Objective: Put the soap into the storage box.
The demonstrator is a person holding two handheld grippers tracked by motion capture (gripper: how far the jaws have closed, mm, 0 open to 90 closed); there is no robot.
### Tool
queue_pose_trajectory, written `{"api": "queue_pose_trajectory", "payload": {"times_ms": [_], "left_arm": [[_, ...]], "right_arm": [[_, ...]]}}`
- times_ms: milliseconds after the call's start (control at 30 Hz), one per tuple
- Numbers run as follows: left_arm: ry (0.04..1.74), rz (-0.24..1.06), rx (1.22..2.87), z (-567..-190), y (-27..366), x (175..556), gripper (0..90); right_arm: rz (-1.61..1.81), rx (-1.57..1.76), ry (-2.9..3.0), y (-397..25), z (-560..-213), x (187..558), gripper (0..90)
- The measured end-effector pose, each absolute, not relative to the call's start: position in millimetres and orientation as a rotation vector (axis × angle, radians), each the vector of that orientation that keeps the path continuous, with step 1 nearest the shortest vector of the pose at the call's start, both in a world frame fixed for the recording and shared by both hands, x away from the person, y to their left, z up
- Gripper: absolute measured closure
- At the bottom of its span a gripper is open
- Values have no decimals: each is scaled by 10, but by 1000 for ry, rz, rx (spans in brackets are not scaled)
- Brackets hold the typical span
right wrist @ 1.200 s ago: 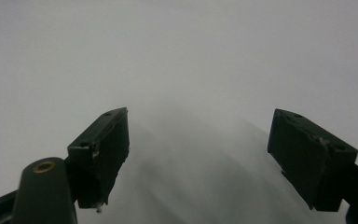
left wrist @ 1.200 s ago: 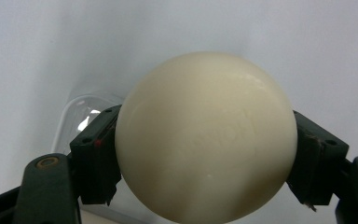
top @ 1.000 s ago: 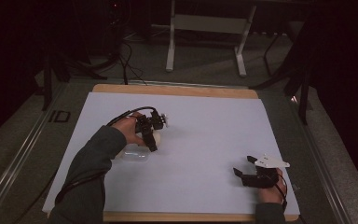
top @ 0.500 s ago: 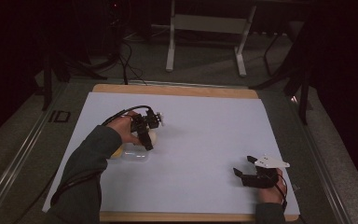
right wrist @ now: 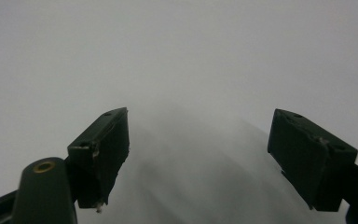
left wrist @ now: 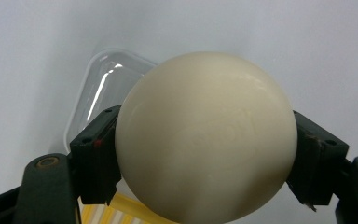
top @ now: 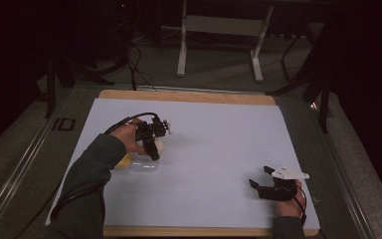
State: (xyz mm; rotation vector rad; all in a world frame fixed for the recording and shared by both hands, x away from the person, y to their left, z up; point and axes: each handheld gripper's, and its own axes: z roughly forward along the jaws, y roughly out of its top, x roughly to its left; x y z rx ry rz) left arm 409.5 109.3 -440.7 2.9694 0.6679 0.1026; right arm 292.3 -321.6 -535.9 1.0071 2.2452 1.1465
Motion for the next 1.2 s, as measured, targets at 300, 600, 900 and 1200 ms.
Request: {"api": "queue_pose_trajectory", "payload": {"times_ms": [300,600,900,1200], "left_arm": [[696,110,2959,-4390,1172,4094,241],[711,118,2951,-4366,1238,4095,241],[737,116,2950,-4358,1302,4095,241],[788,116,2937,-4364,1438,4095,241]], "right_arm": [[1147,1007,2245,-3216,-5359,2923,205],[1146,1008,2244,-3216,-5358,2921,205],[1146,1008,2244,-3216,-5358,2921,205],[1145,1007,2244,-3216,-5358,2921,205]]}}
